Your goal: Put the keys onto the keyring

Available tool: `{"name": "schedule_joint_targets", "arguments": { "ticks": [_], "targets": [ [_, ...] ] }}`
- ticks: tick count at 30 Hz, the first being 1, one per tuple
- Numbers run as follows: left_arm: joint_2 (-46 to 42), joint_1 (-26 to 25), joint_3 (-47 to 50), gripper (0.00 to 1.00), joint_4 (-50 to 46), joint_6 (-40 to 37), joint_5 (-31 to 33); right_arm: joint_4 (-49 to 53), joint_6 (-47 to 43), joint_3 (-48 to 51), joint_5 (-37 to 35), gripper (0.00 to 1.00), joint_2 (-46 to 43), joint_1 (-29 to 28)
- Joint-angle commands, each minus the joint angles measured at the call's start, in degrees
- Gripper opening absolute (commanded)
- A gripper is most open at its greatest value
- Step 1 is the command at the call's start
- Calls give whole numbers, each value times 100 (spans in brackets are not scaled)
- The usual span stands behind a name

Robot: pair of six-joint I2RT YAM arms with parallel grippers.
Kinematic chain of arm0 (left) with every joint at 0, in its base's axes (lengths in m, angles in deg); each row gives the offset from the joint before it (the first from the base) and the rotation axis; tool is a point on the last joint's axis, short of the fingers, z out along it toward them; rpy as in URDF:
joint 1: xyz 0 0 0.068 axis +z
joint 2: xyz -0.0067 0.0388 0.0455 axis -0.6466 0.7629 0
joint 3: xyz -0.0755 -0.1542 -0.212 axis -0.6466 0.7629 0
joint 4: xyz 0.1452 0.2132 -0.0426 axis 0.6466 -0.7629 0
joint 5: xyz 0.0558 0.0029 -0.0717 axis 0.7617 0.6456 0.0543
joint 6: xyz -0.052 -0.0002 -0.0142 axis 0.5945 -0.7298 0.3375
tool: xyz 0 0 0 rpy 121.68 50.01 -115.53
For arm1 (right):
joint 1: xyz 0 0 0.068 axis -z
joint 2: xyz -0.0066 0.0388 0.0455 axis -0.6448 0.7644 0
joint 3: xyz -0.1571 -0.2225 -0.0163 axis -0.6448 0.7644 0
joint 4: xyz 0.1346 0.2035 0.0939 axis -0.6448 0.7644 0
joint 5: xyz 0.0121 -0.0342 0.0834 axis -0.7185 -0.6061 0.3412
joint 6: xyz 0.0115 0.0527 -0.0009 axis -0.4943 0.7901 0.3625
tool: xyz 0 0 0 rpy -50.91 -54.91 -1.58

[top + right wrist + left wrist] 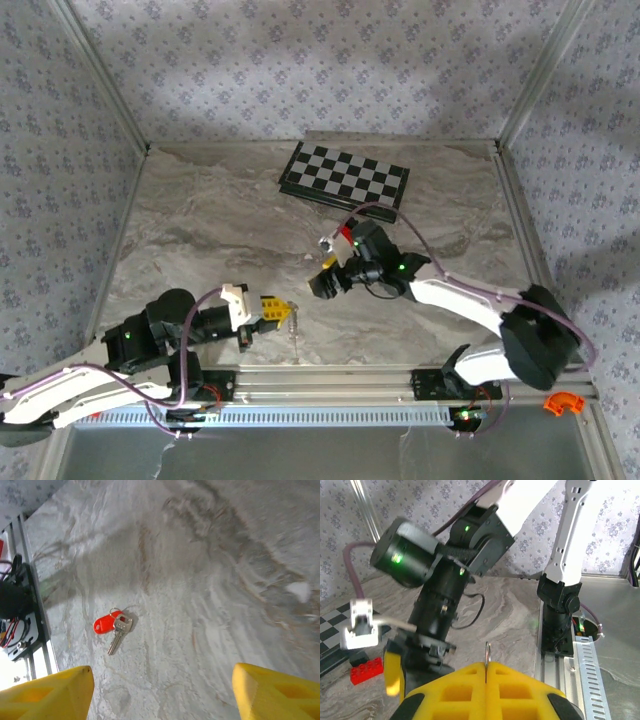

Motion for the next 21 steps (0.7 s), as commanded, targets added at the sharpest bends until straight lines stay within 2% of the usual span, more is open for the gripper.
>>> {"name": "schedule_joint_targets", "arguments": {
  "ticks": [1, 9, 15, 21],
  "targets": [
    [-104, -18, -192, 0, -18, 10, -42, -626, -314, -64, 524, 74, 462, -223],
    [-573, -18, -328, 0, -143, 35, -123, -366, -483, -967, 662, 67, 1781, -612],
    [-845, -18, -318, 0, -139, 4, -79, -208, -515, -1413, 516, 65, 2276, -886],
    [-896, -18, -295, 0, -126, 4, -68, 330, -789, -1914, 75, 56, 2664, -1219]
  ]
}}
